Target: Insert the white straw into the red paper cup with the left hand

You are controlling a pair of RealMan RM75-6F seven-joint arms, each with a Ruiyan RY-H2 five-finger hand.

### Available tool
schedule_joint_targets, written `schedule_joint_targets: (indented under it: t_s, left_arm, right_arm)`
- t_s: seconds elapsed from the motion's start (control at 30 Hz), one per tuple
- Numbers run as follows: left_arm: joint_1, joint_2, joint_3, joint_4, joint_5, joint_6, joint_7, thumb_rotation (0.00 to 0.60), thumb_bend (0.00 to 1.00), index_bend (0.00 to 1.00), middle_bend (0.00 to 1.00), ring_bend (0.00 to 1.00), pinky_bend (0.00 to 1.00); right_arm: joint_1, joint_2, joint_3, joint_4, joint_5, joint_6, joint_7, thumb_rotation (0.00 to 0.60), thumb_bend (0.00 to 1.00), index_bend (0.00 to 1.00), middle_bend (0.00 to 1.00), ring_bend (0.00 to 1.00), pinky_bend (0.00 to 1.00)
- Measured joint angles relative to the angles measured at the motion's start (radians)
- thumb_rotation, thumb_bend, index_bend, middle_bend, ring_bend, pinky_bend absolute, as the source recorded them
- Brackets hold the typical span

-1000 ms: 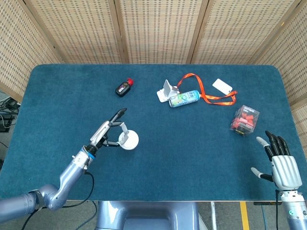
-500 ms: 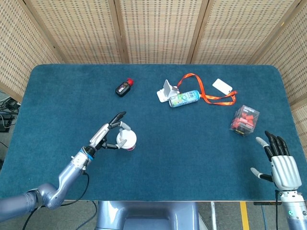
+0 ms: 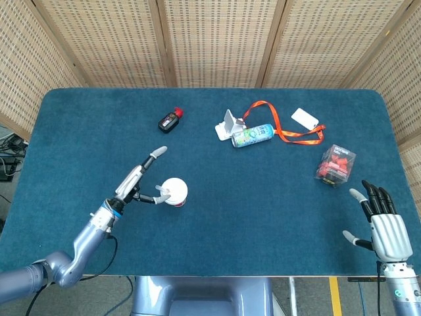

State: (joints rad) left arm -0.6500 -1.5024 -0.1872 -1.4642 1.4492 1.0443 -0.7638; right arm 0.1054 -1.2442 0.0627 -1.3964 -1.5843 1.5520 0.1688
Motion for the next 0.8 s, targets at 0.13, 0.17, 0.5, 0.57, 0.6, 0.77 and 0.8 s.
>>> schedule_joint_targets:
  t_s: [0.13, 0.17, 0.5, 0.57, 0.6, 0.77, 0.8]
  left_arm:
    - [0.020, 0.027, -0.012, -0.021, 0.001, 0.061, 0.123, 0.600, 0.21, 0.00, 0.00, 0.00, 0.00]
    - [0.026, 0.036, -0.013, -0.030, 0.000, 0.075, 0.166, 0.600, 0.21, 0.00, 0.00, 0.00, 0.00]
    - [0.152, 0.186, 0.050, -0.203, -0.039, 0.209, 0.781, 0.600, 0.21, 0.00, 0.00, 0.00, 0.00]
    - [0.188, 0.216, 0.077, -0.245, -0.056, 0.234, 0.875, 0.600, 0.21, 0.00, 0.00, 0.00, 0.00]
    - [0.209, 0.231, 0.093, -0.263, -0.066, 0.251, 0.935, 0.600, 0.21, 0.00, 0.00, 0.00, 0.00]
    - [0.299, 0.270, 0.160, -0.323, -0.097, 0.337, 1.167, 0.600, 0.21, 0.00, 0.00, 0.00, 0.00]
    - [0.328, 0.279, 0.181, -0.342, -0.104, 0.361, 1.210, 0.600, 0.21, 0.00, 0.00, 0.00, 0.00]
  right_arm:
    - [-0.002, 0.000, 0.001, -0.003, -0.002, 0.008, -0.014, 0.600, 0.06, 0.19, 0.00, 0.00, 0.00]
    - [-0.003, 0.000, 0.002, -0.003, -0.002, 0.010, -0.018, 0.600, 0.06, 0.19, 0.00, 0.00, 0.00]
    - [-0.013, 0.004, 0.010, -0.026, 0.003, 0.033, -0.081, 0.600, 0.06, 0.18, 0.00, 0.00, 0.00]
    - [-0.015, 0.007, 0.010, -0.035, 0.003, 0.034, -0.092, 0.600, 0.06, 0.17, 0.00, 0.00, 0.00]
    - [-0.016, 0.008, 0.010, -0.038, 0.004, 0.034, -0.097, 0.600, 0.06, 0.17, 0.00, 0.00, 0.00]
    - [-0.020, 0.013, 0.003, -0.050, 0.008, 0.024, -0.129, 0.600, 0.06, 0.14, 0.00, 0.00, 0.00]
    - [-0.020, 0.015, 0.001, -0.053, 0.009, 0.021, -0.135, 0.600, 0.06, 0.13, 0.00, 0.00, 0.00]
